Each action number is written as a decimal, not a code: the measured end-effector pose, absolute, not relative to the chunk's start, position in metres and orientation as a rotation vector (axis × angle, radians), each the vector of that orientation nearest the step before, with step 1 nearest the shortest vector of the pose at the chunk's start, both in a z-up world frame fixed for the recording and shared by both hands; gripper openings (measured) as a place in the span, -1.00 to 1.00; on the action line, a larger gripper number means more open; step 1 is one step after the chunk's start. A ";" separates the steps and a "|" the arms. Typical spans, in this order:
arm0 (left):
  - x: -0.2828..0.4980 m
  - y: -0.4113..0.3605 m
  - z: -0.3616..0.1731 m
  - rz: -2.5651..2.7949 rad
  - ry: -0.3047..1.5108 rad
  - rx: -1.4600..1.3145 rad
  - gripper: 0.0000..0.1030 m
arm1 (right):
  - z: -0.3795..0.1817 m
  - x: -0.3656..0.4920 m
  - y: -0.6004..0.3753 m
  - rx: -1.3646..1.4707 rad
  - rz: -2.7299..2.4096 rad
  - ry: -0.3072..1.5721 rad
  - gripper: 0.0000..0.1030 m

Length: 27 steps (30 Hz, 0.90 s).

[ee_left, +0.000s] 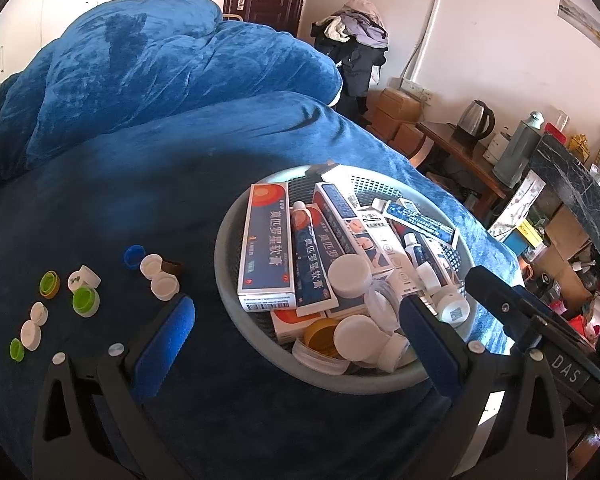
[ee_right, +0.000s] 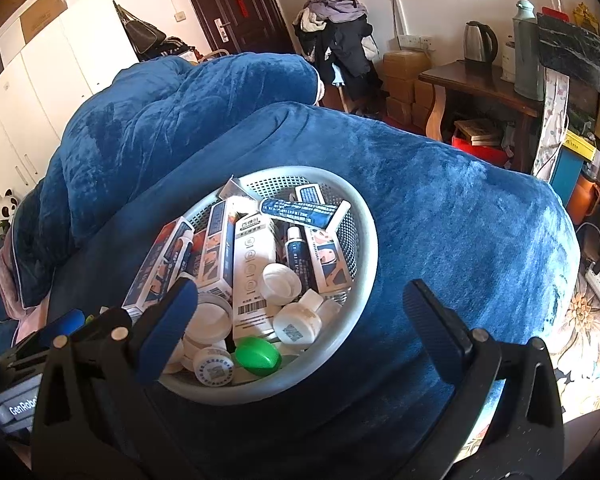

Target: Organize objects

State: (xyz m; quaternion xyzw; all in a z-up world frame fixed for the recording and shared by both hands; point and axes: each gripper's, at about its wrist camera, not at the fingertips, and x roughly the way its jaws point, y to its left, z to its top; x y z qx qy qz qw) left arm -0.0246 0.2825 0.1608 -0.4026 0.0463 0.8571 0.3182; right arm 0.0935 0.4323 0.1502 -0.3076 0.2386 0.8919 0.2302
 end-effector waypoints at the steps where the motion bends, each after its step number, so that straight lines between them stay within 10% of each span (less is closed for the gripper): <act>1: -0.025 0.282 0.161 2.256 0.121 -1.059 0.99 | 0.151 0.093 0.432 -0.846 2.455 0.656 1.00; 27: -0.032 0.248 0.158 2.314 0.098 -1.078 0.99 | 0.152 0.079 0.408 -0.857 2.516 0.624 1.00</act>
